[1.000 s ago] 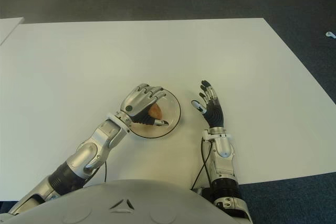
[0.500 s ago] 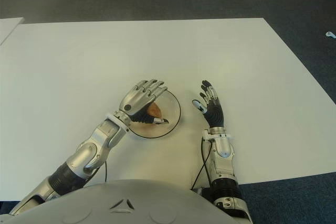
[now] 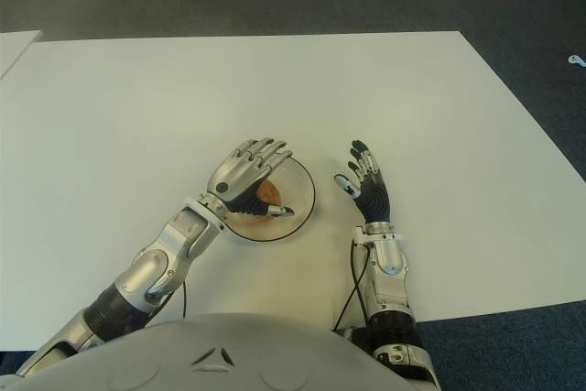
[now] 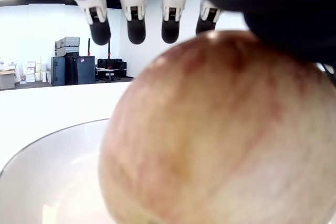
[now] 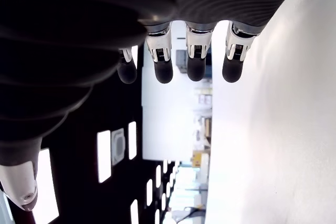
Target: Put the apples into the plate.
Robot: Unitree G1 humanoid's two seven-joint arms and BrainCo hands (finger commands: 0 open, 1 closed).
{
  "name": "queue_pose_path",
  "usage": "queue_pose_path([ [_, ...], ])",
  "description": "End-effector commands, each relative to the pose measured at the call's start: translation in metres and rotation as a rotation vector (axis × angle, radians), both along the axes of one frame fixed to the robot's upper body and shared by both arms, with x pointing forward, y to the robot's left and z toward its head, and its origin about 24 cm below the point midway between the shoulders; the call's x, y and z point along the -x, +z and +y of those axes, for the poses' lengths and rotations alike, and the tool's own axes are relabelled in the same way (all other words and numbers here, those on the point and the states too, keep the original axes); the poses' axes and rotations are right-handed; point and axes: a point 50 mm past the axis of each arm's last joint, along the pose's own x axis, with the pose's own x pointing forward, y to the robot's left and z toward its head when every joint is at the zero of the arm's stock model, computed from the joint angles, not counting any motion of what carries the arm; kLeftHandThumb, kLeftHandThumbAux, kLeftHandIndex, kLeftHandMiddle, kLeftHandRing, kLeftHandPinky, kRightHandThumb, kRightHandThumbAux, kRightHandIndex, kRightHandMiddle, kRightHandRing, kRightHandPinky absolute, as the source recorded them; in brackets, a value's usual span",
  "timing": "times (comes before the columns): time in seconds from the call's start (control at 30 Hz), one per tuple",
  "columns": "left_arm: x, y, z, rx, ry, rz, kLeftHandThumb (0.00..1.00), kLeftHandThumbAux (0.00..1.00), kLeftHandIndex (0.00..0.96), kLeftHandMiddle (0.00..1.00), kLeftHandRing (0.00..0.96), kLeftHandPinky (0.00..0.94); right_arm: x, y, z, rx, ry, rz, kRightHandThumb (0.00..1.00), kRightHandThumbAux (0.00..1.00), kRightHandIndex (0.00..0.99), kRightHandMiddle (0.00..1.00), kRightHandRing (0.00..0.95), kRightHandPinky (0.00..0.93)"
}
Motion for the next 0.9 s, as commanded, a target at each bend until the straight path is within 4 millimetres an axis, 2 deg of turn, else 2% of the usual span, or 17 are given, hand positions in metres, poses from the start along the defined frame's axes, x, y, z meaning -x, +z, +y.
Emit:
queue_pose_path([
  [0.03, 0.001, -0.001, 0.004, 0.015, 0.023, 0.009, 0.072, 0.239, 0.000, 0.000, 0.000, 0.000, 0.041, -0.048, 0.013, -0.070, -0.011, 0.267, 0.096, 0.543, 0.000, 0.000, 0.000, 0.000],
  [0.2, -0.004, -0.003, 0.020, 0.161, 0.153, 0.048, 0.071, 0.247, 0.000, 0.000, 0.000, 0.000, 0.042, -0.048, 0.014, -0.078, -0.009, 0.271, 0.100, 0.537, 0.000, 0.000, 0.000, 0.000],
  [0.27, -0.006, -0.006, 0.034, 0.285, 0.244, 0.085, 0.076, 0.252, 0.000, 0.000, 0.000, 0.000, 0.042, -0.049, 0.014, -0.086, -0.013, 0.269, 0.103, 0.536, 0.000, 0.000, 0.000, 0.000],
  [0.43, 0.002, -0.006, 0.060, 0.564, 0.422, 0.134, 0.091, 0.268, 0.000, 0.000, 0.000, 0.000, 0.042, -0.049, 0.014, -0.099, -0.014, 0.262, 0.106, 0.539, 0.004, 0.000, 0.000, 0.000],
  [0.5, 0.011, -0.002, 0.079, 0.685, 0.493, 0.153, 0.095, 0.275, 0.000, 0.000, 0.000, 0.001, 0.042, -0.049, 0.015, -0.106, -0.010, 0.261, 0.106, 0.545, 0.004, 0.000, 0.000, 0.000],
  [0.57, 0.017, -0.001, 0.089, 0.769, 0.535, 0.154, 0.099, 0.283, 0.000, 0.000, 0.000, 0.002, 0.042, -0.049, 0.015, -0.111, -0.008, 0.261, 0.106, 0.550, 0.003, 0.000, 0.000, 0.000],
  [0.73, 0.034, -0.002, 0.098, 0.943, 0.624, 0.104, 0.101, 0.312, 0.002, 0.000, 0.000, 0.020, 0.043, -0.050, 0.014, -0.114, 0.007, 0.278, 0.108, 0.569, 0.000, 0.000, 0.000, 0.000],
  [0.9, 0.059, -0.006, 0.099, 0.991, 0.695, 0.067, 0.063, 0.325, 0.017, 0.000, 0.000, 0.030, 0.044, -0.051, 0.013, -0.115, 0.021, 0.287, 0.108, 0.594, 0.000, 0.000, 0.000, 0.000],
])
